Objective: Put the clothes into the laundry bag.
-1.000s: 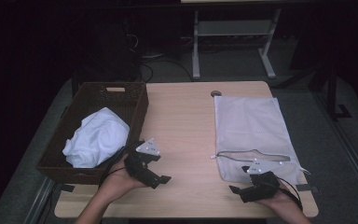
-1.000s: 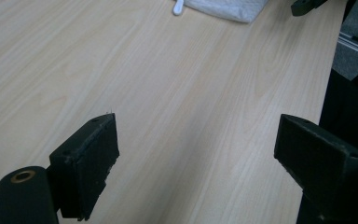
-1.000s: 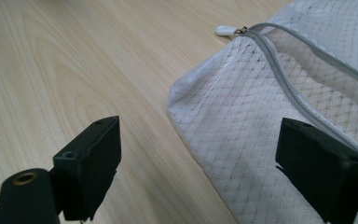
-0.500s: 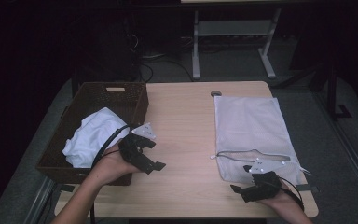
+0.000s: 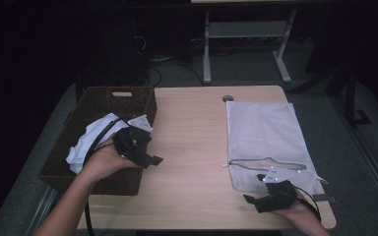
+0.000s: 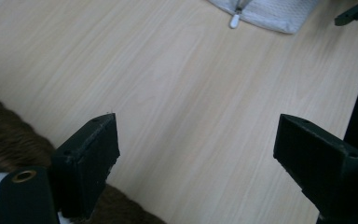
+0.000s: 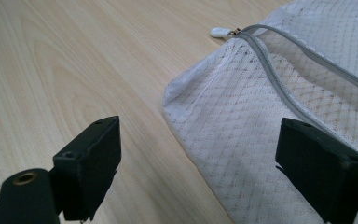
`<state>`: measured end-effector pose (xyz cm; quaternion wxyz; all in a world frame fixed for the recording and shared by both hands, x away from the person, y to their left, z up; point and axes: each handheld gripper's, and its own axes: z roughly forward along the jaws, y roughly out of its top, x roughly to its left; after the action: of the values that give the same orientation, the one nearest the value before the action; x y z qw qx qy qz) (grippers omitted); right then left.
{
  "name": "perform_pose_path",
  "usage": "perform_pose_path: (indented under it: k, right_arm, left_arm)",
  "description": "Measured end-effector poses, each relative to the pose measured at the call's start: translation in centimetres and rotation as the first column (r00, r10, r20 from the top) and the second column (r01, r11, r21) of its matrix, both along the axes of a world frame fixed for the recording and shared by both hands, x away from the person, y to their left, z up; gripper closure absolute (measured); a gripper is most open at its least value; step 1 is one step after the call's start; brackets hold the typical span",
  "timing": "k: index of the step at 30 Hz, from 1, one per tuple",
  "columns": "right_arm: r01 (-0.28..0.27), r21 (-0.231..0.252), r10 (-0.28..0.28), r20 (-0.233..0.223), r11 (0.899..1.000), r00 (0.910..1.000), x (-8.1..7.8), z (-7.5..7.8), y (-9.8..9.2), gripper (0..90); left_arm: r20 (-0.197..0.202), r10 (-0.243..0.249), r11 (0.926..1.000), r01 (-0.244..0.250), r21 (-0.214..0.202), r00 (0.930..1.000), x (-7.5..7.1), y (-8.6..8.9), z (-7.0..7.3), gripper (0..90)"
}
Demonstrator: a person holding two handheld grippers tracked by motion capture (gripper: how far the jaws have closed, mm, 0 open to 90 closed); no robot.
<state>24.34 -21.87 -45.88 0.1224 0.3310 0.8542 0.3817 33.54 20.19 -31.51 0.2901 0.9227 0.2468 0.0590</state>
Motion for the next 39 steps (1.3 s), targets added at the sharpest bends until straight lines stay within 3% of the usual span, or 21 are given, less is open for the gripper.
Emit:
perform_pose_path:
  k: [9, 15, 26, 39]
  right_arm:
    - [-0.007, -0.004, 0.007, -0.005, 1.000, 1.0000, 0.0, -0.1, 0.1, 13.9]
    - [-0.011, -0.005, 0.011, -0.006, 1.000, 0.9999, 0.1, -0.1, 0.0, 13.9]
    - [-0.018, -0.008, 0.017, -0.016, 1.000, 0.9997, 0.1, -0.2, 0.1, 13.9]
    - [-0.018, -0.010, 0.018, -0.023, 1.000, 0.9996, 0.2, -0.3, 0.2, 13.9]
  left_arm:
    - [-0.002, 0.074, 0.9964, -0.073, 0.042, 0.9973, 2.2, 2.6, 0.9, 14.1]
    - [0.002, 0.139, 0.9879, -0.139, 0.070, 0.9903, 3.7, 4.9, 1.1, 14.1]
    - [0.013, 0.231, 0.9638, -0.230, 0.135, 0.9730, 5.8, 9.2, -0.2, 14.3]
    - [0.012, 0.305, 0.9340, -0.302, 0.191, 0.9521, 7.5, 13.4, -3.3, 12.6]
